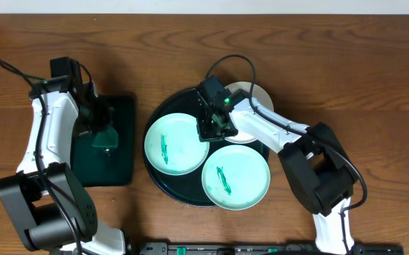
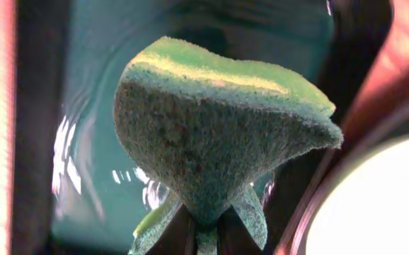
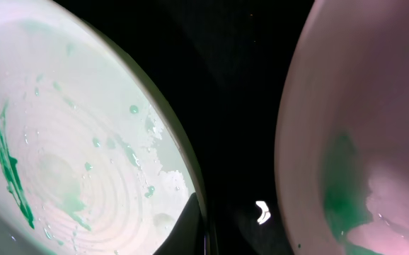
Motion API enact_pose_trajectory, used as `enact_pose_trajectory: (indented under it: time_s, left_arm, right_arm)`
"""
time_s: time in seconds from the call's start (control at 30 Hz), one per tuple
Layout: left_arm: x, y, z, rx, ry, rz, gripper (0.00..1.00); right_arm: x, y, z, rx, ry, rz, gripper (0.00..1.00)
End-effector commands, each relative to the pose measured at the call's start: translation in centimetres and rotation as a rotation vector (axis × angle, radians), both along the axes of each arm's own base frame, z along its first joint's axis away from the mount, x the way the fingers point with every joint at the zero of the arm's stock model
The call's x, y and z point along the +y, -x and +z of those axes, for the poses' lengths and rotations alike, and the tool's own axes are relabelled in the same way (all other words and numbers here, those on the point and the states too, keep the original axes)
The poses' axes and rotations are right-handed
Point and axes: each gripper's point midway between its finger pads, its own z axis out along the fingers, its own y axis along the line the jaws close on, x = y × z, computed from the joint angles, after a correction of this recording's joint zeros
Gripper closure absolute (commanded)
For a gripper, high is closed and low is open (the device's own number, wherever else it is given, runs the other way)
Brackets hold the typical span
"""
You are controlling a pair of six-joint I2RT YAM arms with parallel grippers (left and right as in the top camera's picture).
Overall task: Clean dirty plates on tray and stack at the side
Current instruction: 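Scrub the left plate with the sponge held in the left gripper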
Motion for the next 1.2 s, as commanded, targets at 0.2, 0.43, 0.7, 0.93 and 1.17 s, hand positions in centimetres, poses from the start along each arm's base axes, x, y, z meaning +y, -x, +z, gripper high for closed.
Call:
enact_pose_trajectory:
  time_s: [0.2,0.43,0.7,0.93,1.17]
  left_arm:
    - [0.1,0.1,-1.5,0.003,-0.016,-0.018,0.93]
    - [-1.8,-0.4,0.6,-0.080,0.080,-0.042,0.93]
    - [-4.3,0.2,4.3,-0.158,0.153,-0.005,0.93]
    - [-10.2,1.6,3.4,-0.064,0.199,-0.017,0.93]
    - [-14.4,3.8,-1.0,0.064,0.099,-0.014,0.92]
  right_arm:
    - [0.4,-0.3,-0.7,-0.001,-0.002,0.016,0.99]
    - [0.1,-0.3,-0.8,0.005,0.002,0.011,0.99]
    - [0.2,-0.4,-0.7,0.004,-0.005,0.009,0.99]
    - [0.2,-0.3,-0.7,0.009,-0.009,0.011,0.99]
    - [0.2,-0.3,-0.7,0.011,-0.007,0.011,0.99]
